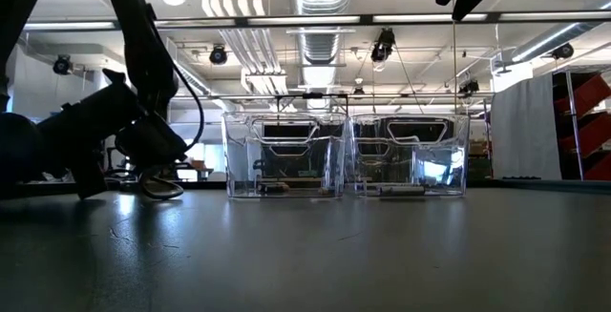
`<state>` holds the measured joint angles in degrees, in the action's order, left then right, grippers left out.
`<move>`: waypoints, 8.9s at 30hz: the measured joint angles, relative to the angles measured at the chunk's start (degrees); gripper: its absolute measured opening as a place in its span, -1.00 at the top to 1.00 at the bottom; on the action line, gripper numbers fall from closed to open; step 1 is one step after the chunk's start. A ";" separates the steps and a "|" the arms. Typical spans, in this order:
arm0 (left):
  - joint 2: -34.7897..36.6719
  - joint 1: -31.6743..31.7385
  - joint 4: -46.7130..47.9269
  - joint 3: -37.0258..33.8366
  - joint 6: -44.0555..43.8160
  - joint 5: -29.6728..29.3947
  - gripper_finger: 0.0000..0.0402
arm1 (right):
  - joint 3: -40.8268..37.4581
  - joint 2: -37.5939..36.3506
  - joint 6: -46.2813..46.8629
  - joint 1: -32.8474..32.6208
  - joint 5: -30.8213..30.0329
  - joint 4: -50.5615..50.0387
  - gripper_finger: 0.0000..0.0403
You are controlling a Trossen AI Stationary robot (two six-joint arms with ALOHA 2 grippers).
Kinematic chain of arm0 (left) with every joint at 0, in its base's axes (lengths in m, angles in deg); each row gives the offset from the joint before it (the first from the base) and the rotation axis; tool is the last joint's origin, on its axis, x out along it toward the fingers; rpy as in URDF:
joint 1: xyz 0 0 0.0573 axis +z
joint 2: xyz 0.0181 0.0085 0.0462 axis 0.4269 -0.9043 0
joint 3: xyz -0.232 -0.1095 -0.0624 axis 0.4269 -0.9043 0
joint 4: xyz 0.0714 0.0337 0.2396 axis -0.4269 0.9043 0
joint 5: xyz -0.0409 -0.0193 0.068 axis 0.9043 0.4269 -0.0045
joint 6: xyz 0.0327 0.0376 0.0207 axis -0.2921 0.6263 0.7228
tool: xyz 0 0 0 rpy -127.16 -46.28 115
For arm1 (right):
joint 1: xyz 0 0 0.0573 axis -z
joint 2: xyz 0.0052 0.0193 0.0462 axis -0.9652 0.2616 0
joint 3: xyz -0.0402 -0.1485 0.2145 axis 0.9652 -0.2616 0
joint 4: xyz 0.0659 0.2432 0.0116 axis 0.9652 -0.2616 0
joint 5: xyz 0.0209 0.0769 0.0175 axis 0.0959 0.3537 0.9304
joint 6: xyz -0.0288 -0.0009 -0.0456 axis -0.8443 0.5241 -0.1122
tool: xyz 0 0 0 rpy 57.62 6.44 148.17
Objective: Sort batteries
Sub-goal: Put the black battery into the left transparent bin
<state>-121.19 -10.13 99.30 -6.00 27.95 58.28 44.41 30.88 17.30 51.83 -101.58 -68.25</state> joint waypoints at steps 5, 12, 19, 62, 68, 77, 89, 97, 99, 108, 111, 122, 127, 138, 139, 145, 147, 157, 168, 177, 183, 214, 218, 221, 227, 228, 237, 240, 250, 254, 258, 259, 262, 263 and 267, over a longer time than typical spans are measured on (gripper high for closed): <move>1.24 -1.69 -0.17 0.44 -1.14 -1.01 0.91 | 0.40 -0.04 -0.80 0.02 -0.13 0.07 -0.68; 6.17 -4.56 -1.35 0.72 -3.68 -1.88 0.95 | 0.56 -0.04 -0.39 0.00 -0.08 0.02 -0.68; 15.33 -6.56 -5.60 0.26 -8.75 -3.37 0.94 | 0.86 -0.04 -2.21 0.00 -0.02 0.02 -0.68; 24.67 -8.04 -22.61 -2.21 -20.02 -16.25 0.88 | 3.03 -0.07 -2.91 -0.11 5.05 -0.38 -0.68; 27.02 -9.09 -23.56 -1.20 -19.67 -18.20 0.94 | 15.69 -0.50 -6.60 -0.22 8.32 -0.79 -0.68; 41.71 -19.49 -12.92 9.65 -22.84 -19.69 0.95 | 30.12 -0.61 -16.39 -0.37 -2.66 -0.66 -0.68; 33.85 -11.19 -27.40 26.68 -24.34 -29.68 0.96 | 30.77 -0.60 -24.17 0.76 -1.09 -0.95 -0.68; 10.59 -5.53 -10.12 46.77 -24.68 -28.31 0.96 | 33.09 -2.05 -26.75 0.52 4.11 -2.14 -0.68; 5.99 -4.48 -9.12 50.26 -24.71 -26.98 0.96 | 33.04 -2.22 -26.67 0.52 4.17 -2.48 -0.68; -7.23 -0.18 -9.08 60.02 -21.67 -25.76 0.96 | 31.88 -1.38 -4.14 -6.57 8.48 -8.93 -0.68; -9.87 0.84 -8.94 62.72 -27.04 -26.24 0.96 | 31.12 -0.57 -1.58 -9.22 8.66 -8.96 -0.68; -16.45 1.18 -5.77 62.34 -35.79 -27.48 0.94 | 30.93 1.14 -5.31 -9.35 8.09 -8.99 -0.68; -16.84 1.26 -6.04 62.38 -37.00 -27.52 0.94 | 30.29 1.27 -9.83 -9.10 6.70 -9.01 -0.68; -17.02 1.37 -7.63 62.38 -37.03 -27.53 0.84 | 30.28 1.20 -10.90 -9.05 6.23 -9.61 -0.68; -17.25 1.35 -7.86 62.38 -37.02 -27.52 0.83 | 30.26 1.12 -10.90 -9.05 6.24 -9.76 -0.68; -18.83 1.29 -8.05 62.36 -36.55 -27.52 0.85 | 30.24 -0.01 -10.99 -9.05 6.25 -10.22 -0.68; -18.81 1.29 -8.10 62.36 -36.45 -27.52 0.85 | 30.24 -0.04 -10.95 -9.05 6.25 -10.44 -0.68; -18.77 1.29 -8.19 62.36 -33.13 -27.08 0.79 | 30.24 0.07 -8.79 -9.09 6.25 -10.49 -0.68; -16.39 0.08 -7.70 63.86 -28.27 -27.52 0.60 | 30.04 0.11 -6.59 -9.11 6.25 -10.52 -0.68; -2.36 -10.67 0.70 65.78 -24.03 -34.88 0.53 | 24.48 0.17 -5.09 -9.11 6.28 -7.97 -0.68; 7.26 -21.94 10.55 62.84 -26.98 -35.82 0.53 | 20.75 0.20 -15.27 -6.13 3.11 -5.39 -0.68; 22.60 -64.53 -4.03 22.82 -78.35 -12.71 0.15 | -5.89 10.90 8.85 2.45 4.25 29.29 -0.68; 21.65 -65.98 -7.36 21.63 -81.42 -11.41 0.11 | -4.12 18.26 9.55 0.81 8.43 30.01 -0.68; 20.98 -66.96 -7.07 21.51 -79.92 -11.77 0.11 | -1.82 23.06 8.09 -0.40 9.79 30.03 -0.68; 20.65 -71.52 -7.84 21.45 -70.90 -12.08 0.06 | 3.53 29.64 1.39 -1.27 14.28 29.88 -0.68; 20.65 -72.22 -8.18 21.18 -70.49 -10.75 0.03 | 4.47 30.31 0.75 -1.39 14.77 29.85 -0.68; 20.56 -73.38 -15.84 13.32 -71.93 -3.52 -0.46 | 9.55 31.78 -0.25 -3.76 14.89 29.38 -0.68; 20.56 -73.38 -17.00 12.53 -72.52 -4.36 -0.54 | 9.94 31.80 1.56 -4.32 14.89 29.40 -0.68; 20.56 -73.39 -18.93 11.16 -73.41 -6.72 -0.49 | 9.96 31.80 8.11 -4.90 16.25 28.82 -0.68; 20.56 -73.44 -22.41 11.58 -73.44 -8.47 -0.47 | 9.93 31.82 8.83 -4.87 16.51 27.35 -0.68; 19.19 -73.86 -22.79 11.45 -73.46 -9.12 -0.46 | 9.91 31.85 10.47 -4.87 16.63 25.90 -0.68; 18.40 -74.15 -22.80 11.44 -73.37 -9.49 -0.46 | 9.91 31.85 10.75 -4.87 16.93 25.90 -0.68; 15.54 -74.77 -22.67 11.43 -72.26 -9.41 -0.46 | 9.89 31.85 12.06 -4.89 17.78 25.94 -0.68; 14.67 -74.88 -22.29 11.56 -72.02 -9.40 -0.46 | 9.89 31.85 12.34 -4.90 18.33 25.91 -0.68; 12.09 -75.07 -21.07 13.68 -70.53 -9.15 -0.46 | 9.89 31.85 13.33 -4.90 20.67 25.86 -0.68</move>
<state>-109.11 -85.21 78.24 7.68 -42.57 49.13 54.30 62.73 30.63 46.94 -80.90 -42.39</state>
